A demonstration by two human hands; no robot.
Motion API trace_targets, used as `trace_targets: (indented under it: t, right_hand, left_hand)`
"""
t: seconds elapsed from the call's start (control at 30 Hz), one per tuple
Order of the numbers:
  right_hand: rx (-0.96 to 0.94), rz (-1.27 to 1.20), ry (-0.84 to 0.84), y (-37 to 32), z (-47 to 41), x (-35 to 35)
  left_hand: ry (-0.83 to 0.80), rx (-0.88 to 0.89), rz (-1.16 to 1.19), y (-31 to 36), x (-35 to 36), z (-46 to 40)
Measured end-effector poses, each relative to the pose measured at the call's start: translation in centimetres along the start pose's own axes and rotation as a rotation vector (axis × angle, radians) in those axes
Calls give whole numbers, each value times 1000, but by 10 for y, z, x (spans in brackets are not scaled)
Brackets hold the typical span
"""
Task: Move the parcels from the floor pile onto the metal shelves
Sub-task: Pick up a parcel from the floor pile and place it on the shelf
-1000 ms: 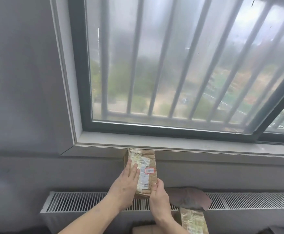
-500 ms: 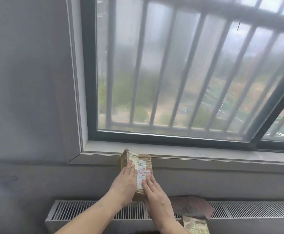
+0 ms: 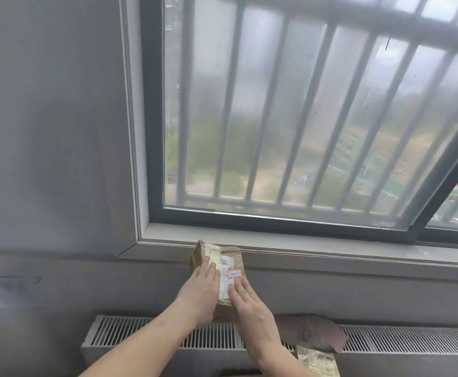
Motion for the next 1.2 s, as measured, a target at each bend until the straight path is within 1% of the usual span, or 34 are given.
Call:
trace_targets:
  t: [0.13, 0.23, 0.33, 0.43, 0.5, 0.57, 0.67, 0.8, 0.93, 1.07, 1.2]
  right_hand:
    - [-66, 23, 3, -13, -13, -10]
    - [-133, 24, 22, -29, -27, -28]
    - [-177, 10, 29, -46, -39, -44]
    - [-245, -122, 31, -78, -41, -67]
    - [-328, -157, -17, -102, -38, -73]
    - [-346, -230, -12, -119, -33, -77]
    - [-417, -327, -48, -162, -21, -70]
    - [-556, -370, -124, -235, 1, -66]
    - [-752, -337, -185, -319, 40, -79]
    - [-962, -303, -187, -407, 85, -107]
    - [-1134, -280, -178, -487, 136, -130]
  left_hand:
    - [3, -61, 25, -18, -5, 13]
    - [14, -157, 101, -39, -9, 25]
    - [21, -288, 228, -62, -17, 44]
    - [20, -444, 321, -82, -28, 77]
    - [29, -545, 361, -93, -35, 103]
    - [45, -648, 395, -102, -37, 131]
    - [73, -786, 385, -116, -35, 185]
    - [44, -1000, 343, -135, -19, 273]
    - [-37, -1194, 321, -147, -11, 374]
    - [-66, -1389, 283, -160, -15, 479]
    - [-110, -1539, 245, -163, -24, 578]
Point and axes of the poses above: each hand's wrist, its own z-axis away from the middle knuckle, its own x-axis out of the palm, y = z × x, the point moved 8 cm from there along -z, towards the middle knuckle, and after that the axes turned 11 degrees about -x, right-handed, at the moved point
